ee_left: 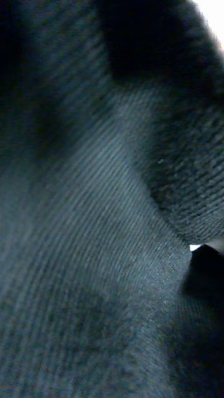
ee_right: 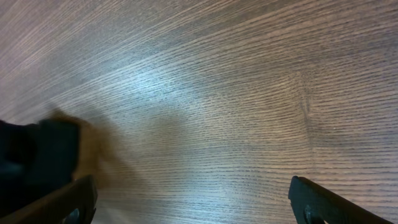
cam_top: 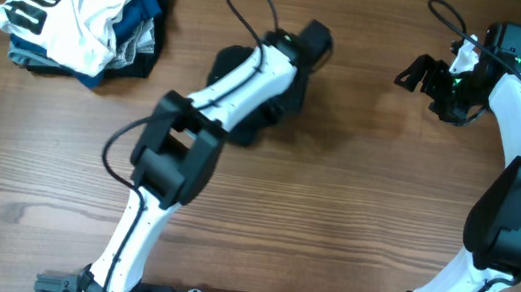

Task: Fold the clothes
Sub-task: 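Grasp the folded black t-shirt with the left gripper and lift it, then carry the t-shirt left and place it on the clothes pile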

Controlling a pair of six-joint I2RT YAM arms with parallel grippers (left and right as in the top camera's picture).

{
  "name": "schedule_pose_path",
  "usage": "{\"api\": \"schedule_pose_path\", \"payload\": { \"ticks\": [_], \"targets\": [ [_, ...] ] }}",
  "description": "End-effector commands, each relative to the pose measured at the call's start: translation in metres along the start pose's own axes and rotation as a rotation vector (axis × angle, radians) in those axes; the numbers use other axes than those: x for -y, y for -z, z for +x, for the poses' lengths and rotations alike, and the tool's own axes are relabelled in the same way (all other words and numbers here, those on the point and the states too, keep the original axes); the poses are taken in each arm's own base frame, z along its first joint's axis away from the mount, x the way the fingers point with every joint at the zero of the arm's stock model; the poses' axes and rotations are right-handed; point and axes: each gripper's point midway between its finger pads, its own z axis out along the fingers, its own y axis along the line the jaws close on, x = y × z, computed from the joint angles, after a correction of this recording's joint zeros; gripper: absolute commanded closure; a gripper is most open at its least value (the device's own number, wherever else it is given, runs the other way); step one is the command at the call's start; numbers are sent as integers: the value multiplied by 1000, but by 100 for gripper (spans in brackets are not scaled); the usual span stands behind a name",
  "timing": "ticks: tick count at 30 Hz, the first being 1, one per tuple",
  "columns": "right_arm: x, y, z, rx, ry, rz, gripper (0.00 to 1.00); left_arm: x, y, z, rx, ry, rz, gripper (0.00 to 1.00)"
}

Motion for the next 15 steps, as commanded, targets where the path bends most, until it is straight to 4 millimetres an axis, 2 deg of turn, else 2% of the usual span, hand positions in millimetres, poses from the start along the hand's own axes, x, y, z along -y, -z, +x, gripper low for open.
{"api": "schedule_pose_path", "payload": {
  "ticks": [1, 3, 6, 7, 12, 13, 15],
  "targets": [
    [-3, 8, -7, 31, 33, 7, 1, -57, 109, -60, 239, 53, 27, 96],
    [-4, 8, -7, 32, 32, 7, 1, -96, 159, -79, 365, 81, -24, 96],
    [-4, 8, -7, 32, 31, 7, 1, -146, 204, -93, 493, 108, -132, 96],
    [-4, 8, -7, 32, 31, 7, 1, -170, 220, -96, 536, 118, -195, 96],
    [-4, 8, -7, 32, 31, 7, 0, -266, 269, -103, 639, 155, -466, 96],
    [-4, 8, -7, 32, 29, 6, 0, -290, 281, -105, 658, 152, -535, 96],
    [-4, 8, -6, 31, 13, 6, 0, -325, 296, -109, 672, 120, -639, 96]
  ]
}}
